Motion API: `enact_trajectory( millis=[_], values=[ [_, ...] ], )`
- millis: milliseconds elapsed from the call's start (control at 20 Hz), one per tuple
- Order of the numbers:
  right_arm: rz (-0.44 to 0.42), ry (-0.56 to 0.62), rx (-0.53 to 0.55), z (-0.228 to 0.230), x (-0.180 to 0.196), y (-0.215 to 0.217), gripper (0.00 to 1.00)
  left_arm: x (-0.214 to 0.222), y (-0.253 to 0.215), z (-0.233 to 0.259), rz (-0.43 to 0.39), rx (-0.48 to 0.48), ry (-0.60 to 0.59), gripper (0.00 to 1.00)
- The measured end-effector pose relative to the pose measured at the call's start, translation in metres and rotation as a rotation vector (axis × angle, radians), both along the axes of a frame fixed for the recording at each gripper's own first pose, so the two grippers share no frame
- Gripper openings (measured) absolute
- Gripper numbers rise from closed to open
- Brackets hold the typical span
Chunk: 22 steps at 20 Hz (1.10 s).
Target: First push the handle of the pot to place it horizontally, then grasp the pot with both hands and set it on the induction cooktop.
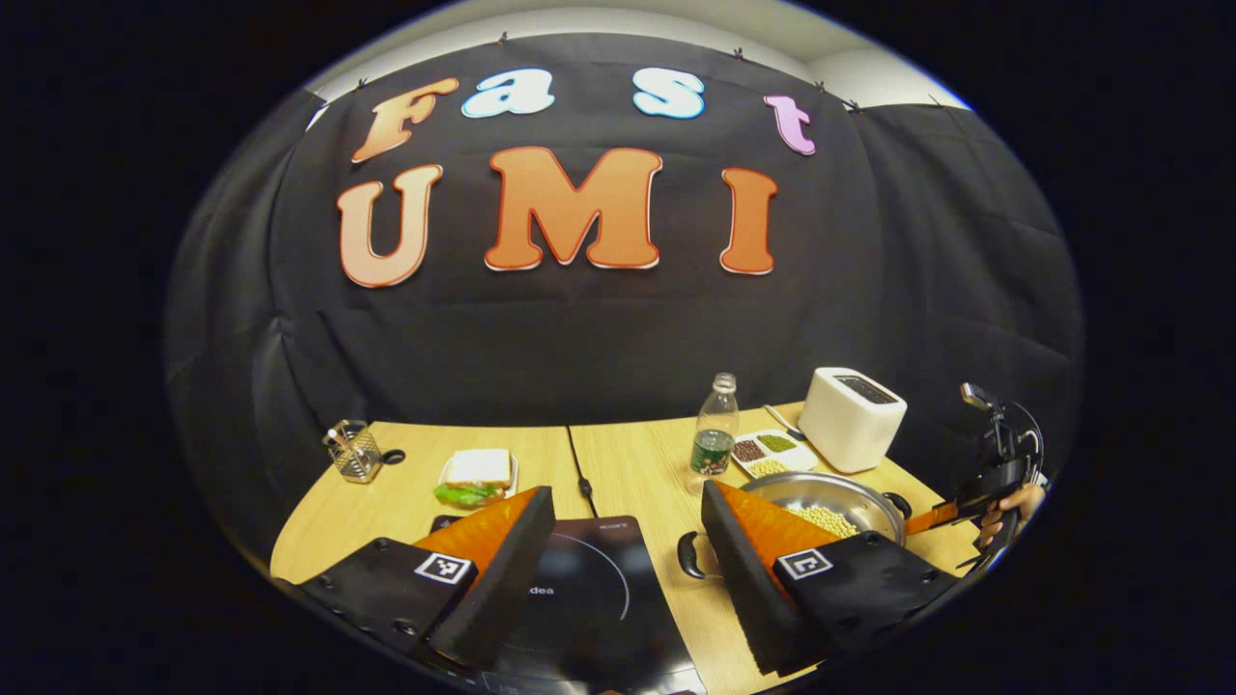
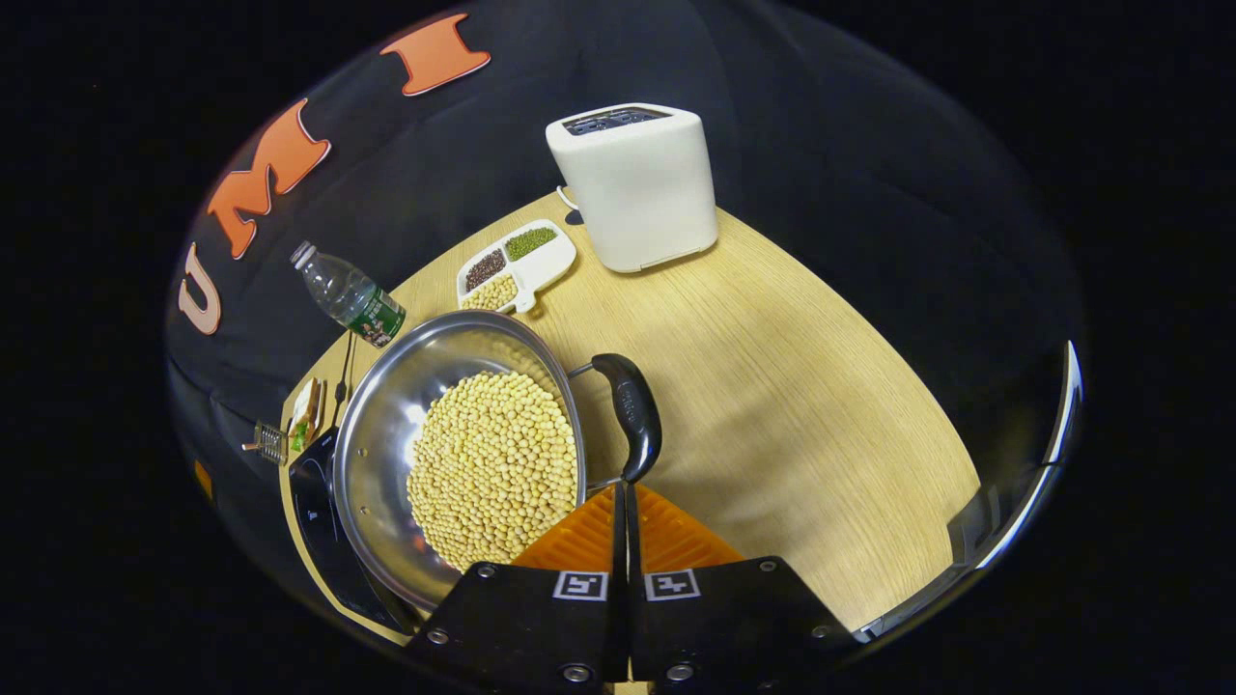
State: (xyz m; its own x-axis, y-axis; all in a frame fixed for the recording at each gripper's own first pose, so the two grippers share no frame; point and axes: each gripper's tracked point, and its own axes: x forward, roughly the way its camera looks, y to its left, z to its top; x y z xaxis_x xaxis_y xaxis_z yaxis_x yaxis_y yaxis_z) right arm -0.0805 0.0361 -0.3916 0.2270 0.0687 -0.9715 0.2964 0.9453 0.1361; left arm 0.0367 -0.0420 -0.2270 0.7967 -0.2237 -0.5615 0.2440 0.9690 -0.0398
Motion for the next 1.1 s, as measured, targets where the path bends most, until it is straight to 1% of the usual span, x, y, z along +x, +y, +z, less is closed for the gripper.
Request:
enact_trajectory(
  millis=[150, 350, 450, 650, 750, 850, 900, 950, 1000, 1050, 1100],
  values=[
    [-0.006, -0.009, -0.006, -0.009, 0.011, -0.008, 0.0, -0.003, -0.009, -0.016, -0.017, 0.0, 0.048, 0.99],
    [-0.045, 0.005, 0.023, -0.017, 0.021, -0.011, 0.0, -0.011, -0.032, -0.045, -0.067, -0.05, 0.163, 1.0],
    [-0.025, 0.01, 0.016, -0.019, 0.025, -0.011, 0.0, -0.013, -0.036, -0.058, -0.065, -0.057, 0.206, 1.0],
    [0.007, -0.024, 0.013, -0.009, 0.027, -0.01, 0.0, -0.013, -0.049, -0.082, -0.063, -0.09, 0.292, 1.0],
    [0.017, -0.061, 0.043, 0.007, 0.03, -0.007, 0.0, -0.016, -0.06, -0.1, -0.069, -0.109, 0.36, 1.0],
    [0.045, -0.101, 0.093, 0.027, 0.033, -0.002, 0.0, -0.016, -0.067, -0.118, -0.069, -0.11, 0.431, 0.96],
    [0.07, -0.13, 0.101, 0.036, 0.037, -0.001, 0.06, -0.016, -0.069, -0.125, -0.066, -0.103, 0.456, 0.96],
    [0.095, -0.153, 0.093, 0.043, 0.04, -0.004, 0.09, -0.016, -0.072, -0.132, -0.069, -0.096, 0.478, 0.96],
    [0.121, -0.176, 0.082, 0.048, 0.045, -0.006, 0.17, -0.017, -0.073, -0.139, -0.065, -0.087, 0.498, 0.96],
    [0.145, -0.192, 0.072, 0.053, 0.05, -0.007, 0.22, -0.018, -0.073, -0.146, -0.057, -0.076, 0.515, 0.96],
    [0.167, -0.204, 0.057, 0.056, 0.055, -0.007, 0.31, -0.018, -0.073, -0.153, -0.043, -0.076, 0.533, 0.96]
  ],
)
